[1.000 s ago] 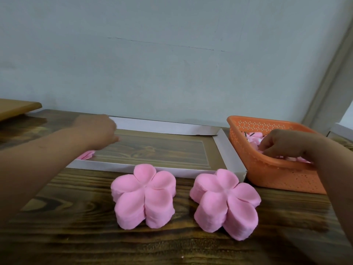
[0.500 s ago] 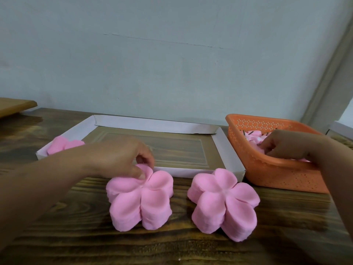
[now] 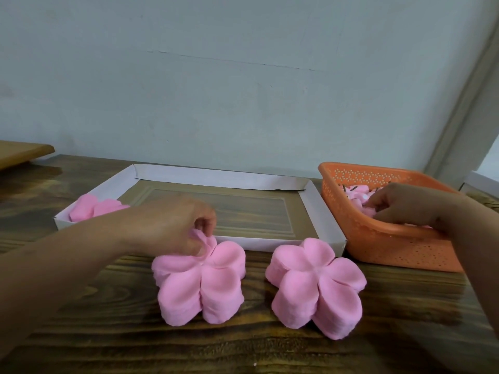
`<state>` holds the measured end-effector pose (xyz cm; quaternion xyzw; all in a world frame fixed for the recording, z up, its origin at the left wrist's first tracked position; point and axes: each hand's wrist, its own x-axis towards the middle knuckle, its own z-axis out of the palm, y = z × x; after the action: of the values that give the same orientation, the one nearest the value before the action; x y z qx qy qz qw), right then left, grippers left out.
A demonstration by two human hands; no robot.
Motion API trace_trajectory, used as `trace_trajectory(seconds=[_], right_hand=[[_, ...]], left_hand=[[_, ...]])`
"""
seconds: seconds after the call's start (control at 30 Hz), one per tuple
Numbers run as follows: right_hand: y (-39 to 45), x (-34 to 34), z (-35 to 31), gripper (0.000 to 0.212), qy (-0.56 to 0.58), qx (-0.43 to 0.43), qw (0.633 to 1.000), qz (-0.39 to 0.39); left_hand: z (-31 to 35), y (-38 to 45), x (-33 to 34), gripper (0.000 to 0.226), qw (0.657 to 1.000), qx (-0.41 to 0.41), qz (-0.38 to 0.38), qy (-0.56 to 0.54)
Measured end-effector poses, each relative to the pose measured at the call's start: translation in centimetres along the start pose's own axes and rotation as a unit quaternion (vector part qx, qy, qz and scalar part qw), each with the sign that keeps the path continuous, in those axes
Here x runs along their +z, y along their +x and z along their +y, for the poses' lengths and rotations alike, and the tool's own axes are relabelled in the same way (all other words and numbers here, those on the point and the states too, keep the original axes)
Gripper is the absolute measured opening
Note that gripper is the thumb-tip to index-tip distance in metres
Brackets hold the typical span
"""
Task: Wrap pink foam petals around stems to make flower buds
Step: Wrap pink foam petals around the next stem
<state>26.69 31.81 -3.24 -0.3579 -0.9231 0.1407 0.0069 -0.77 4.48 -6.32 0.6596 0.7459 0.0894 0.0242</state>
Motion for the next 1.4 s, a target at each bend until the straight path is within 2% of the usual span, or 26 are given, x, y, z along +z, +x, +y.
trace_trajectory(seconds=[0.13,0.27,0.37,0.43,0.5,0.63,0.7,0.77,0.8,0.83,0.9,0.97,1.1,1.27,1.4], right_hand=[[-0.5,-0.3,-0.2,0.026,0.007,0.007,1.000,-0.017],[-0.9,-0.3,-0.3,0.013,0.014,0.034,0.999,-0.018],[-1.0,-0.3,-0.5,0.015,0.022,0.050,0.999,0.000],[-1.0,-0.3,-0.6,0.018,0.011,0.056,0.998,0.003],[-1.0,-0.2,-0.7,0.018,-0.004,0.063,0.998,0.011],[-1.4,-0.6,-1.5,0.014,0.033,0.095,0.993,0.057],[-1.9,-1.0,-2.5,0.012,0.027,0.091,0.980,0.174],[-2.7,-1.4,-4.1,0.012,0.050,0.035,0.936,0.346],[-3.3,-1.5,-5.3,0.011,0.121,-0.012,0.915,0.384],[-4.1,-1.4,-6.8,0.008,0.220,-0.066,0.898,0.375],[-5.4,-0.5,-9.9,0.008,0.378,-0.165,0.865,0.286],[-5.8,1.0,-12.2,0.011,0.430,-0.222,0.848,0.216],[-5.2,3.2,-13.9,0.016,0.439,-0.239,0.848,0.176],[-5.0,4.0,-14.0,0.016,0.374,-0.225,0.882,0.178],[-5.1,3.8,-13.9,0.015,0.361,-0.215,0.890,0.178]], left_hand=[[-0.2,0.2,-0.3,0.007,0.998,-0.014,-0.059,-0.013],[-0.1,0.1,-0.7,0.009,0.996,-0.026,-0.061,-0.055],[0.1,-0.1,-1.1,0.010,0.988,-0.061,-0.052,-0.133],[0.5,-0.4,-1.2,0.018,0.966,-0.081,-0.052,-0.241],[0.8,-0.7,-1.2,0.023,0.912,-0.111,-0.061,-0.389],[1.5,-0.9,-1.2,0.014,0.785,-0.153,-0.066,-0.597],[2.1,-0.6,-0.8,0.024,0.699,-0.188,-0.052,-0.688],[3.2,-0.4,-0.4,0.015,0.625,-0.208,-0.037,-0.751],[3.9,-0.2,-0.3,0.009,0.602,-0.209,-0.028,-0.770],[4.5,0.1,0.0,0.006,0.588,-0.209,-0.016,-0.781],[5.5,0.7,0.5,0.016,0.579,-0.200,0.014,-0.790],[6.5,1.4,1.0,0.021,0.560,-0.185,0.042,-0.806],[7.9,2.2,1.7,0.016,0.546,-0.171,0.069,-0.817],[8.2,1.9,1.9,0.025,0.556,-0.189,0.096,-0.804],[8.1,1.7,2.0,0.027,0.547,-0.181,0.065,-0.815]])
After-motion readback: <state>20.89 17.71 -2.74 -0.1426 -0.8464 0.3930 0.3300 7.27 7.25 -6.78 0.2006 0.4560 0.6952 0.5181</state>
